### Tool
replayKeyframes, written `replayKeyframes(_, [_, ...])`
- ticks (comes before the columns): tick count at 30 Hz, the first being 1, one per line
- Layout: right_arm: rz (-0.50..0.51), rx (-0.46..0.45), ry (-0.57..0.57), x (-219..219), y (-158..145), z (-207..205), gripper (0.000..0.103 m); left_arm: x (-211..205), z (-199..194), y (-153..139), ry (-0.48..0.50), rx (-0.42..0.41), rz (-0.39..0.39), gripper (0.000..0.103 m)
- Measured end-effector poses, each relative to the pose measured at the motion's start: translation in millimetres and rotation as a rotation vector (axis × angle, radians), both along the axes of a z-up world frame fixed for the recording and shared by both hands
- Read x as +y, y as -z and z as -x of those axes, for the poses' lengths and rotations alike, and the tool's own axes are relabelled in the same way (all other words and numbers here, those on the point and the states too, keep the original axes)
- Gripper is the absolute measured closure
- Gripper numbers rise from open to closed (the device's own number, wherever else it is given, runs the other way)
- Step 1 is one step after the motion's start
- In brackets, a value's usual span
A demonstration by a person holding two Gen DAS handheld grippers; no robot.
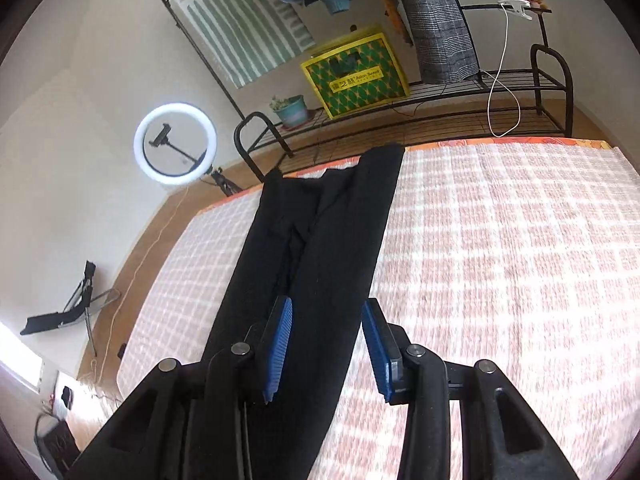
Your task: Fold large clothes
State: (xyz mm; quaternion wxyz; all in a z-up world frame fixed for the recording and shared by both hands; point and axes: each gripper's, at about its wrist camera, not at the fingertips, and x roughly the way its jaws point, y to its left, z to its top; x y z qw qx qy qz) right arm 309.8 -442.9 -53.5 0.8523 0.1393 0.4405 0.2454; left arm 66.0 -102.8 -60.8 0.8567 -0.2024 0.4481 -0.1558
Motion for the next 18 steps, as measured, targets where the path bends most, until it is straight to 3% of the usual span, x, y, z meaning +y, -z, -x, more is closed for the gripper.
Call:
replayKeyframes(5, [0.079, 0.035, -0.097, 27, 7, 85, 0.064, 13, -23, -3, 0.051, 0.023, -0.087, 0.096])
replayKeyframes(6, [0.09, 0.036, -0.12, 35, 10, 100, 0.064, 15, -25, 3, 0.056, 0.029, -0.103, 0.092])
replayKeyframes(8, [0.116, 0.042, -0.164, 57, 18, 127, 0.063, 29, -24, 13, 0.046, 0.051, -0.086, 0.09])
replayKeyframes(11, [0.267, 0.028, -0.242, 101, 32, 150, 0.059, 34, -32, 25, 0.014, 0.076, -0.04, 0.09])
replayKeyframes(16, [0.366, 0.059, -0.246, 139, 59, 158, 0.06, 34, -32, 36, 0.016, 0.113, 0.005, 0.09])
replayKeyframes(18, [0.359, 0.088, -0.261, 148, 69, 159, 0.06, 35, -30, 33, 0.017, 0.1, 0.003, 0.09])
